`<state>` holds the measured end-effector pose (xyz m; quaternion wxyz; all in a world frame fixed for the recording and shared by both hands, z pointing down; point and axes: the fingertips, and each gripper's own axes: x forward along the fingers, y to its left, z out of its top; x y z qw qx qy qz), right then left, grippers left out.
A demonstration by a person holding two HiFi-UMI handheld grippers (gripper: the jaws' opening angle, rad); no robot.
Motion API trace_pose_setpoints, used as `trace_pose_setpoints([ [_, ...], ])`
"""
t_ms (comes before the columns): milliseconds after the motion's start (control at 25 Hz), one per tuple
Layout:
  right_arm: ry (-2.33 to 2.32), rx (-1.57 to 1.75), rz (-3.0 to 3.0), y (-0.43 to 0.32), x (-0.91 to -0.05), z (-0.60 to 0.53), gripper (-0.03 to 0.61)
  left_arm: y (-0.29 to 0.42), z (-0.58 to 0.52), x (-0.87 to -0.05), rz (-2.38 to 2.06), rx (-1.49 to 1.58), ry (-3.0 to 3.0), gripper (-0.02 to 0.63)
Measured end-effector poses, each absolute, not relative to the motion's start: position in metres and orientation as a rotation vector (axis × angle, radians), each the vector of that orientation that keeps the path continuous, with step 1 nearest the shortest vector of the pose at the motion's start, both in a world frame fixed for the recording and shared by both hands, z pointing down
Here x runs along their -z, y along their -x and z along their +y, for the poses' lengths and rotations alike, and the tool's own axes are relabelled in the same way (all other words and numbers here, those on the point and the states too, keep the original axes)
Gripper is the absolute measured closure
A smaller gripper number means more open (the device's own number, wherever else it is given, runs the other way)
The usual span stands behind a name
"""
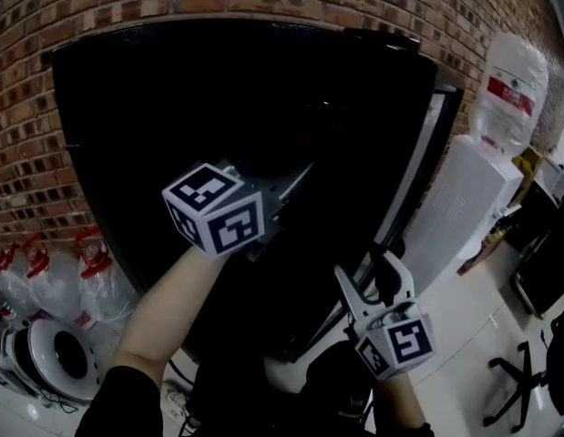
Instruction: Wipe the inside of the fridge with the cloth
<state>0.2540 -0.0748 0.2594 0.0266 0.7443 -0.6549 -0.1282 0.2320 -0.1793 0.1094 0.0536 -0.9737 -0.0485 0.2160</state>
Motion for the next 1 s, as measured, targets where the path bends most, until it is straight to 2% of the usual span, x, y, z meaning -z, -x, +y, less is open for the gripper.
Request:
trace_pose_setpoints([
  [480,-2.273,0.433,-1.92,-0.263,-0.265,-0.078,0.335,-0.252,-0.223,-0.107,0.03,-0.624,2.898,0.555],
  [560,-2.287,0.423,-1.91,-0.266,-0.265,-0.078,0.365,-0.255,-0.233,-0.107,0.067,-0.618,2.904,0.557],
  [720,-2.315,0.415,-1.922,-0.269,-0.263,-0.077,0.388,-0.261,-0.256,-0.109,0.147,-0.614,2.914,0.558],
  [1000,-2.328,0.418,-1.948,-0.27,-0.262,-0.079,0.388,-0.273,-0.294,-0.109,0.2,-0.646,2.941,0.558],
])
